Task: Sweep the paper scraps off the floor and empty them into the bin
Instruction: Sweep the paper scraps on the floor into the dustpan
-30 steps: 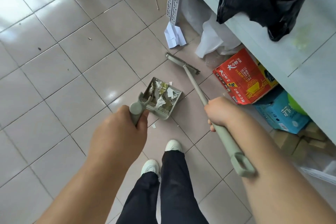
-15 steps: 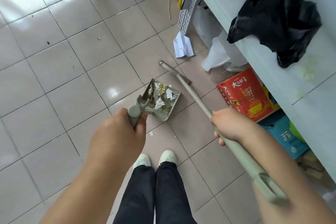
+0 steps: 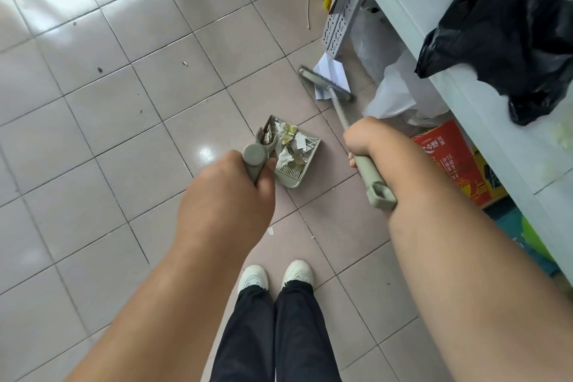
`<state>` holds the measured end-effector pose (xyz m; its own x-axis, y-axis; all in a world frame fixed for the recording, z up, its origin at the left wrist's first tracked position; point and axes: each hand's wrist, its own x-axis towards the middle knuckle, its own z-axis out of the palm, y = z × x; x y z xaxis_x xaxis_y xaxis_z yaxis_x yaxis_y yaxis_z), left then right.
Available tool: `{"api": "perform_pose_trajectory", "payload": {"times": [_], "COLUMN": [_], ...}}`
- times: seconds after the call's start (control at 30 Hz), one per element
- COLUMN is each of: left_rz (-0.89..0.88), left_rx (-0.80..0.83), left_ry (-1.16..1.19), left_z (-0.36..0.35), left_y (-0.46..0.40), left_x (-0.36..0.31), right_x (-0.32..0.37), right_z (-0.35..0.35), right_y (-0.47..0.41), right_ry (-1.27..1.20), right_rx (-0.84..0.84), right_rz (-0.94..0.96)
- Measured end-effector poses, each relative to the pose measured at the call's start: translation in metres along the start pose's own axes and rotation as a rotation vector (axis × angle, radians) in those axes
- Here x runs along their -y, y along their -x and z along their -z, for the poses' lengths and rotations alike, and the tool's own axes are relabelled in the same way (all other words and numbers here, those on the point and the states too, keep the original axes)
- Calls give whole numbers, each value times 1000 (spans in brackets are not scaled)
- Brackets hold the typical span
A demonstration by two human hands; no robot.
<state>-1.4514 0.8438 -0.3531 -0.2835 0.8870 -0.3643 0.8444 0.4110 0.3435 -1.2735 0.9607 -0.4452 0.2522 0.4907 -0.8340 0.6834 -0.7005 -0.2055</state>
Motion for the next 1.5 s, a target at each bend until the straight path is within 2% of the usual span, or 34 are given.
{"api": "perform_pose_trajectory", "payload": {"times": [0.17, 0.3, 0.43, 0.53, 0.67, 0.87, 1.1, 1.3, 1.5], "left_rz": [-10, -12, -10, 1, -4, -10, -36, -32, -14], "left_rx": [10, 21, 19, 28, 33, 11, -43, 6, 16], "left_ry": [2, 12, -1, 4, 3, 12, 101, 53, 22], "left_z": [2, 2, 3, 3, 3, 0, 7, 13, 24], "left_y": [-9, -12, -12, -9, -5, 4, 26, 58, 72], "left_x": [-4, -5, -2, 0, 3, 16, 38, 63, 90], "right_x": [-6, -32, -59, -61, -38, -23, -80, -115, -124], "right_z": [-11, 6, 35, 38, 13, -30, -51, -69, -79], "right_y": [15, 55, 100, 103, 51, 7, 69, 120, 141], "right_ry": [38, 3, -18, -52, -64, -2, -2, -59, -199], "right_rx": [102, 165, 181, 133, 40, 71, 159, 221, 167], "right_rz": [-49, -92, -44, -17, -4, -10, -35, -56, -58]}}
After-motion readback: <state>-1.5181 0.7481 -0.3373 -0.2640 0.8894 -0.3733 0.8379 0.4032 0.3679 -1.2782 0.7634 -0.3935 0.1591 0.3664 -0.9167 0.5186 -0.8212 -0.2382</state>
